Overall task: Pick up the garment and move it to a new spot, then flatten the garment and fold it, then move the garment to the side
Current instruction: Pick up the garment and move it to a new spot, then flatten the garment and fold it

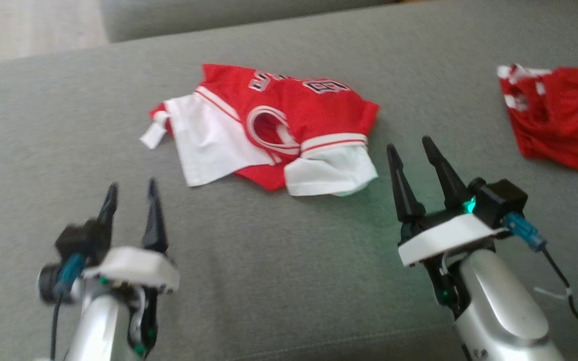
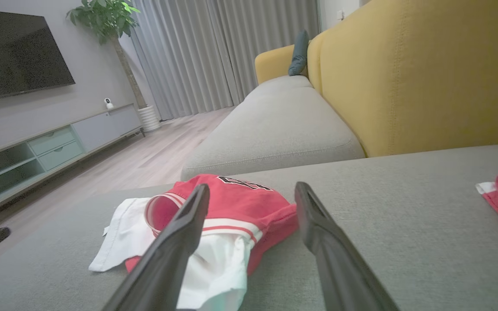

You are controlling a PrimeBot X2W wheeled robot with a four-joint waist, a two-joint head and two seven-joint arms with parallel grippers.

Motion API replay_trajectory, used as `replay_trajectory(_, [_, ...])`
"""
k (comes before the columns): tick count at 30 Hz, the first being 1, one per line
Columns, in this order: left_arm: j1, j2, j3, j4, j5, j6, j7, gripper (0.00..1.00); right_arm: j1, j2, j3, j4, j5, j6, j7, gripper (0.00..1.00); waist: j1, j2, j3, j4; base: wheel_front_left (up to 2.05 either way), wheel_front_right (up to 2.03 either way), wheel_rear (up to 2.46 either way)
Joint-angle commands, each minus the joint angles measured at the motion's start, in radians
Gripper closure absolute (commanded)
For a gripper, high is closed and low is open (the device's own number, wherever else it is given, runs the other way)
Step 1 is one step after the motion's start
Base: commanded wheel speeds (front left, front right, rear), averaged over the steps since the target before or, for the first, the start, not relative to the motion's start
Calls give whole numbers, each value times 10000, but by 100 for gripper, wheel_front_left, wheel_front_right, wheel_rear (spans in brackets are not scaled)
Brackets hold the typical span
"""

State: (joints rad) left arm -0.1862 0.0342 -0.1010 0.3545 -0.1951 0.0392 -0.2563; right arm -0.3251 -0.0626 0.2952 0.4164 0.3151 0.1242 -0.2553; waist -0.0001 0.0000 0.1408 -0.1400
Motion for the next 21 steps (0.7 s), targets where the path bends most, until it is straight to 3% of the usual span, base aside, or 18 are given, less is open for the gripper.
replay_trajectory(1, [99,165,435,-628,-8,124,-55,0,46,124,139,-186,-65,65,-64,0,1,0,-435,513,0,0,0])
replay_trajectory(10, [1420,162,428,-927,50,321,-55,0,497,124,-55,350,-193,65,-64,0,1,0,-826,1028,0,0,0])
replay_trajectory(21, [1303,161,-261,-956,-127,387,-55,0,362,124,-443,1116,-552,65,-64,0,1,0,-401,1460,0,0,0])
